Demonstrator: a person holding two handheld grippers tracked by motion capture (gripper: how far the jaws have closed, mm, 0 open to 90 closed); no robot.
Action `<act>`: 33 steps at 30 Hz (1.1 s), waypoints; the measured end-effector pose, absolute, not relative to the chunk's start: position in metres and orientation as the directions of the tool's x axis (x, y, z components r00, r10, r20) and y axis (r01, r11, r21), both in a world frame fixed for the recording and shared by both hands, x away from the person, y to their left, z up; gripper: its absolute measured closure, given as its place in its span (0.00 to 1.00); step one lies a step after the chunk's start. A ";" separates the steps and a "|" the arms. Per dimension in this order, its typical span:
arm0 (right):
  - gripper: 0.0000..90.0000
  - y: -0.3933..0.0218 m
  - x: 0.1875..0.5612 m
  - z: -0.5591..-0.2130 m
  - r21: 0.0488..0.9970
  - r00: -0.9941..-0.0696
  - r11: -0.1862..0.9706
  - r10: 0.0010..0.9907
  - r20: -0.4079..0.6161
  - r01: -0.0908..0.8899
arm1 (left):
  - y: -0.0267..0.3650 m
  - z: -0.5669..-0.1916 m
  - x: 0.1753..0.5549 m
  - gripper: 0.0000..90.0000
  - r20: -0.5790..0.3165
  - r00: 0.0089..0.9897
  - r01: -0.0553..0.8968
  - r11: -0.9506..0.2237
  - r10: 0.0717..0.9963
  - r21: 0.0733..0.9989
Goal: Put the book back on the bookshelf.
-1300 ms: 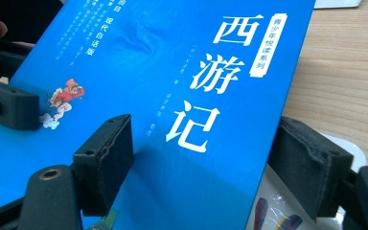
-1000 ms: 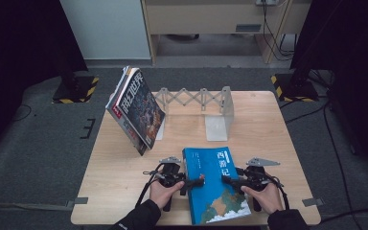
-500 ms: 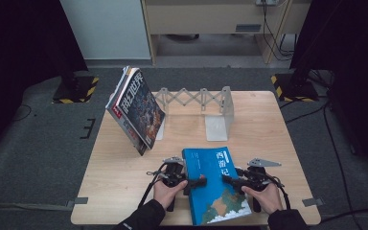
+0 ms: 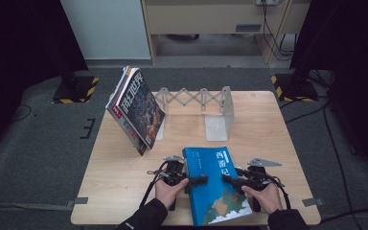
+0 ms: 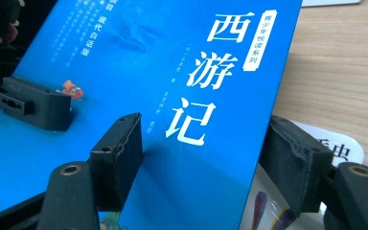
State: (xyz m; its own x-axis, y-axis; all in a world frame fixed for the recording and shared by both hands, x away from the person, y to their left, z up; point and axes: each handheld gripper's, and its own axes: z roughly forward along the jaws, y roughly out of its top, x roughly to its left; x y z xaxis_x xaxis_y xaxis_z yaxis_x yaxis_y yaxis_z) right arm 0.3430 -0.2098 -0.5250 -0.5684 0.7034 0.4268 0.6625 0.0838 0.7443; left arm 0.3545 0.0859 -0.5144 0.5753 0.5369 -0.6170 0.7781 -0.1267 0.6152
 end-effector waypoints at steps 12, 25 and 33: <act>0.39 -0.206 0.347 -0.520 0.778 -0.610 0.090 0.680 0.408 0.621 | 0.096 -0.496 0.358 0.57 -0.592 0.578 0.755 -0.092 0.562 0.650; 0.41 -0.206 0.343 -0.525 0.739 -0.578 0.078 0.679 0.452 0.669 | 0.094 -0.505 0.361 0.53 -0.598 0.544 0.773 -0.074 0.588 0.630; 0.42 -0.207 0.343 -0.526 0.740 -0.578 0.081 0.682 0.448 0.668 | 0.089 -0.506 0.367 0.44 -0.633 0.505 0.802 -0.048 0.587 0.595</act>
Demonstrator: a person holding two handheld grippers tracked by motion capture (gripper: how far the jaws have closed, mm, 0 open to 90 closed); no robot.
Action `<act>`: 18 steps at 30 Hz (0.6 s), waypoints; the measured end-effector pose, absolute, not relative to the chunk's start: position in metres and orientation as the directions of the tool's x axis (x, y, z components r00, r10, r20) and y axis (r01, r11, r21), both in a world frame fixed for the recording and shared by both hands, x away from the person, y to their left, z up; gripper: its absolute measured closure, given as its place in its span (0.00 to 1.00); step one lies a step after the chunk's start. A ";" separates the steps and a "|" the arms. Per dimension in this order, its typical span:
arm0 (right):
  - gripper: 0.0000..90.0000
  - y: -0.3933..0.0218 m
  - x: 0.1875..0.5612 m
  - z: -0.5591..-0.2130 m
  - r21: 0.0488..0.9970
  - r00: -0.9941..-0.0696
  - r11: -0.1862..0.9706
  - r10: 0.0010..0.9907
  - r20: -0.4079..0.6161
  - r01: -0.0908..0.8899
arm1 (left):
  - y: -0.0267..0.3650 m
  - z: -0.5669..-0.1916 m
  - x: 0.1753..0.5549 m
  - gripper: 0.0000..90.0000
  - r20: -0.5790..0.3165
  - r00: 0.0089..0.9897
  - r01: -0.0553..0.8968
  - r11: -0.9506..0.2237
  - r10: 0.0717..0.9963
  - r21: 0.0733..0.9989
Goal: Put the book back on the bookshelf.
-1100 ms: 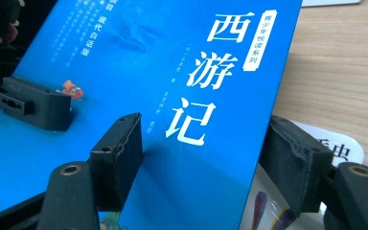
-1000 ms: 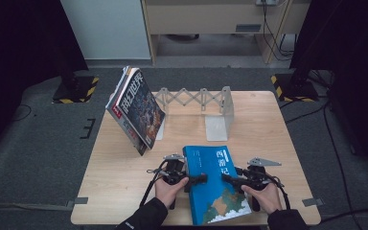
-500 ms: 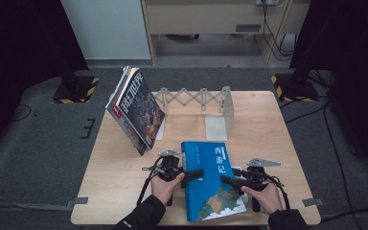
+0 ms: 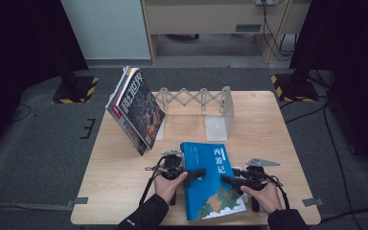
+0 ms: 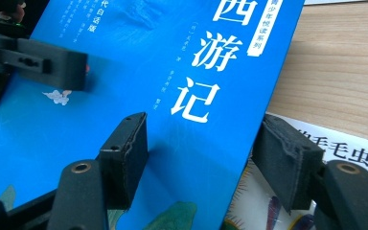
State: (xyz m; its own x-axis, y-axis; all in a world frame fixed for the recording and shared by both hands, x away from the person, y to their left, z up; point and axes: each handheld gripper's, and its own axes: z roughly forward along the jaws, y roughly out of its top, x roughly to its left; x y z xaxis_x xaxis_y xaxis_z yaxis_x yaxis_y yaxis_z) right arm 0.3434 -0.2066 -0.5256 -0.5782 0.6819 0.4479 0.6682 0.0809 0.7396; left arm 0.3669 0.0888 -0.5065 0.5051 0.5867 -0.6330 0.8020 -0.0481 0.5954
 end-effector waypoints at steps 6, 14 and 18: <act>0.42 -0.208 0.344 -0.525 0.740 -0.580 0.084 0.682 0.446 0.668 | 0.086 -0.509 0.368 0.41 -0.630 0.506 0.795 -0.036 0.589 0.606; 0.42 -0.208 0.344 -0.525 0.743 -0.587 0.095 0.682 0.437 0.663 | 0.083 -0.511 0.369 0.36 -0.637 0.511 0.792 -0.027 0.577 0.610; 0.42 -0.208 0.344 -0.525 0.743 -0.586 0.093 0.682 0.437 0.662 | 0.082 -0.511 0.370 0.37 -0.651 0.489 0.802 -0.006 0.580 0.597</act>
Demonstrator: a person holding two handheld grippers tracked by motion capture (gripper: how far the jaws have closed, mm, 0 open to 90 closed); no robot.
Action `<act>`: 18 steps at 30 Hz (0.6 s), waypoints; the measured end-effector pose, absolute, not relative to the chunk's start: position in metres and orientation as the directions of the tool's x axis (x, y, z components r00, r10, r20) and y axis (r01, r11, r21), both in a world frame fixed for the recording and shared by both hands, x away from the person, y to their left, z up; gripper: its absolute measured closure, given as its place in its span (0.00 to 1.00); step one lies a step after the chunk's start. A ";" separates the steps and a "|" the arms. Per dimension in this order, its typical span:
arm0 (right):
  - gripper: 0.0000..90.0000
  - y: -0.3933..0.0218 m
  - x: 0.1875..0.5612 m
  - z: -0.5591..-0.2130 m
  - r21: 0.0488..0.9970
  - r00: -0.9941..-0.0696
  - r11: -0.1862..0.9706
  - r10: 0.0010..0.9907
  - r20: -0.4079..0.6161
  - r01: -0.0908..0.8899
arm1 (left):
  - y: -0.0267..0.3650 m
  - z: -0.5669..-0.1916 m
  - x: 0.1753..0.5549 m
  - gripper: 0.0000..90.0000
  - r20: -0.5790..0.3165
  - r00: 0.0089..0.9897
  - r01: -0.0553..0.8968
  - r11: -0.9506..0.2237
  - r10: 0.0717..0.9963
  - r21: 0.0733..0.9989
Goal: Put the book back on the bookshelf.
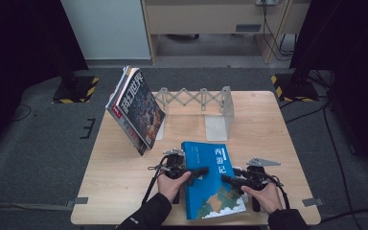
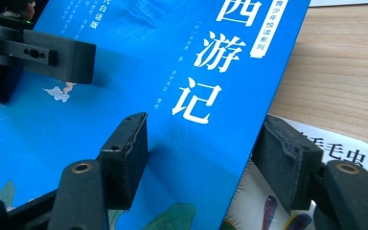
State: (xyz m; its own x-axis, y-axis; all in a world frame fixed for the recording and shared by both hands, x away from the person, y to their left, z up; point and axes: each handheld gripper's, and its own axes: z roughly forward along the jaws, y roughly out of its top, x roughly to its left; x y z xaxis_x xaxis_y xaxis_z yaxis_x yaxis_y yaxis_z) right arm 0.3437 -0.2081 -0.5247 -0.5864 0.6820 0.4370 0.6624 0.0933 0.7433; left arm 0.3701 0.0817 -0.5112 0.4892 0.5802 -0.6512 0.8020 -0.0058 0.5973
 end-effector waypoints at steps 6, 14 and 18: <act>0.44 -0.209 0.344 -0.524 0.746 -0.590 0.094 0.680 0.436 0.659 | 0.084 -0.512 0.370 0.47 -0.670 0.461 0.817 0.018 0.581 0.577; 0.44 -0.212 0.346 -0.523 0.748 -0.604 0.105 0.667 0.436 0.655 | 0.087 -0.506 0.368 0.61 -0.686 0.443 0.817 0.056 0.577 0.575; 0.47 -0.213 0.346 -0.522 0.764 -0.621 0.096 0.650 0.437 0.638 | 0.090 -0.498 0.368 0.63 -0.666 0.478 0.798 0.034 0.573 0.601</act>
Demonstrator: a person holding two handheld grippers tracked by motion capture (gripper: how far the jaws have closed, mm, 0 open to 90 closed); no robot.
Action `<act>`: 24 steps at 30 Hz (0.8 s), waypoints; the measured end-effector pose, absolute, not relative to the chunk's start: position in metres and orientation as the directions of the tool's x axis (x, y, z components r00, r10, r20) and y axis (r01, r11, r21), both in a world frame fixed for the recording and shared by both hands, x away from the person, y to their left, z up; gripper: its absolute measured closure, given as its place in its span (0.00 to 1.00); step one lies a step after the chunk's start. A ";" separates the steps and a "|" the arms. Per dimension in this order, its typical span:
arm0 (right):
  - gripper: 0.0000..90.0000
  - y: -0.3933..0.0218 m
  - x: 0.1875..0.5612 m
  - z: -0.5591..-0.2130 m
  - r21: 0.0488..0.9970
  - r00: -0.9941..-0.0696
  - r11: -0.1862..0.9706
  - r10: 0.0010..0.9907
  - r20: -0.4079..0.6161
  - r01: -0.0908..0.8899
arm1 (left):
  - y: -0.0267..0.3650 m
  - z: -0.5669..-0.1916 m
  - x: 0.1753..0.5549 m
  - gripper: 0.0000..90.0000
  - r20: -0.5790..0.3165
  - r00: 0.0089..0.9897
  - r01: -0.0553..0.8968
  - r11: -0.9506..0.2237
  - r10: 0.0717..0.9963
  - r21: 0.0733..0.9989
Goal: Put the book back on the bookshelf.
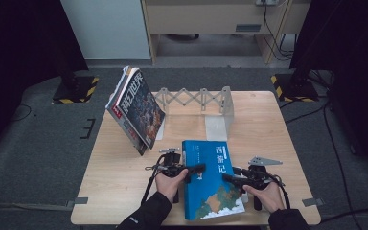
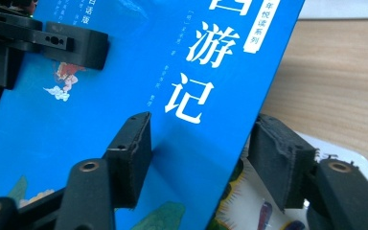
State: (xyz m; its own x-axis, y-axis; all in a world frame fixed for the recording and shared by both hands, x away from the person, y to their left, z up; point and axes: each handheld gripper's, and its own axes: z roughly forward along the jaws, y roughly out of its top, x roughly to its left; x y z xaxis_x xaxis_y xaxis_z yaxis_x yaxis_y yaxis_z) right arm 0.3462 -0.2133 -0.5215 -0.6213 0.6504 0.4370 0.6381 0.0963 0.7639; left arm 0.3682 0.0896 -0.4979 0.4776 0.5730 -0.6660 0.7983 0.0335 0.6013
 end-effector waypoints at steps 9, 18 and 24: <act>0.46 -0.220 0.346 -0.514 0.795 -0.636 0.041 0.626 0.451 0.605 | 0.092 -0.471 0.364 0.66 -0.622 0.552 0.748 -0.001 0.556 0.663; 0.44 -0.237 0.349 -0.511 0.815 -0.604 0.006 0.674 0.425 0.580 | 0.106 -0.444 0.361 0.67 -0.585 0.593 0.701 0.003 0.553 0.713; 0.39 -0.245 0.350 -0.512 0.820 -0.569 0.069 0.752 0.332 0.568 | 0.116 -0.425 0.359 0.67 -0.560 0.613 0.666 0.016 0.558 0.746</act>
